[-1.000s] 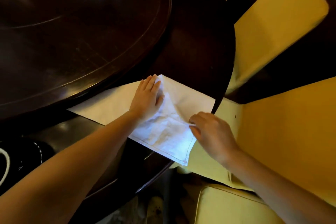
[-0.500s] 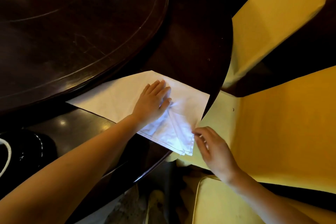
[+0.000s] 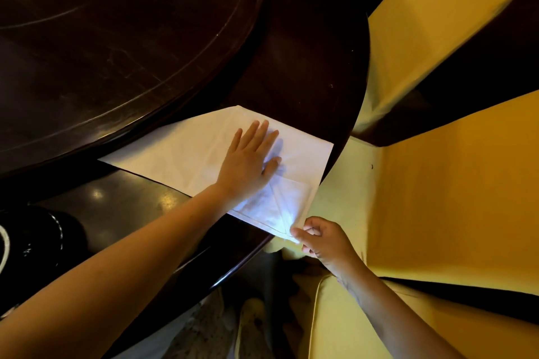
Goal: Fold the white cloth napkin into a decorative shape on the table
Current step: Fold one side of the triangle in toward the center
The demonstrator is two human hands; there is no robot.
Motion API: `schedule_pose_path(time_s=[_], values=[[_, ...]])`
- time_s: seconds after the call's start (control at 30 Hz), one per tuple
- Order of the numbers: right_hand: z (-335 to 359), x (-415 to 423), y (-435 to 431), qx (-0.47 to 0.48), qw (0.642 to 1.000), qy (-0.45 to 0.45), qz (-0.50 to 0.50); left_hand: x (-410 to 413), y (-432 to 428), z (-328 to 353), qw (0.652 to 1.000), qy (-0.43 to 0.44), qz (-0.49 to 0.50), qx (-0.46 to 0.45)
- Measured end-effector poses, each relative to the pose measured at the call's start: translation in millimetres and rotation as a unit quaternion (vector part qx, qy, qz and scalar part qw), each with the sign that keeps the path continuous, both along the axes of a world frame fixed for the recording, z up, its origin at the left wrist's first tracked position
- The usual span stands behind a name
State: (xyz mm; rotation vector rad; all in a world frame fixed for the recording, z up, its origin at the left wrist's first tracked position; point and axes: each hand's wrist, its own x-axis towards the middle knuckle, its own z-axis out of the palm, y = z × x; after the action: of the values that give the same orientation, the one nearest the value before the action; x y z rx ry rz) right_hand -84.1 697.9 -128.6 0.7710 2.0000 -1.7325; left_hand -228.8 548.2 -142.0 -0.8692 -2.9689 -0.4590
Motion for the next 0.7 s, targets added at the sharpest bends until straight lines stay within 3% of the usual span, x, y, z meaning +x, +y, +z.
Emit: schedule_pose_path(time_s=[0.1,0.23,0.37,0.43,0.57,0.7], values=[[-3,-8,7,0.15,0.985,0.082,-0.019,16,7,-4,0.999,-0.026,-0.009,-0.043],[11,-53,32,0.337,0.91,0.239,-0.017,26,6,-10,0.997,-0.033,-0.003,-0.07],[14,-110,39,0.46,0.864,0.182,0.089,25,8,-6,0.996,-0.037,-0.004,-0.086],[12,-124,39,0.491,0.852,0.156,0.094,25,8,-5,0.995,-0.039,-0.011,-0.089],[15,-133,57,0.468,0.872,0.116,0.085,19,16,-4,0.995,-0.041,-0.036,-0.088],[21,-129,77,0.496,0.86,0.097,0.071,2,34,-2,0.991,-0.052,-0.085,-0.091]])
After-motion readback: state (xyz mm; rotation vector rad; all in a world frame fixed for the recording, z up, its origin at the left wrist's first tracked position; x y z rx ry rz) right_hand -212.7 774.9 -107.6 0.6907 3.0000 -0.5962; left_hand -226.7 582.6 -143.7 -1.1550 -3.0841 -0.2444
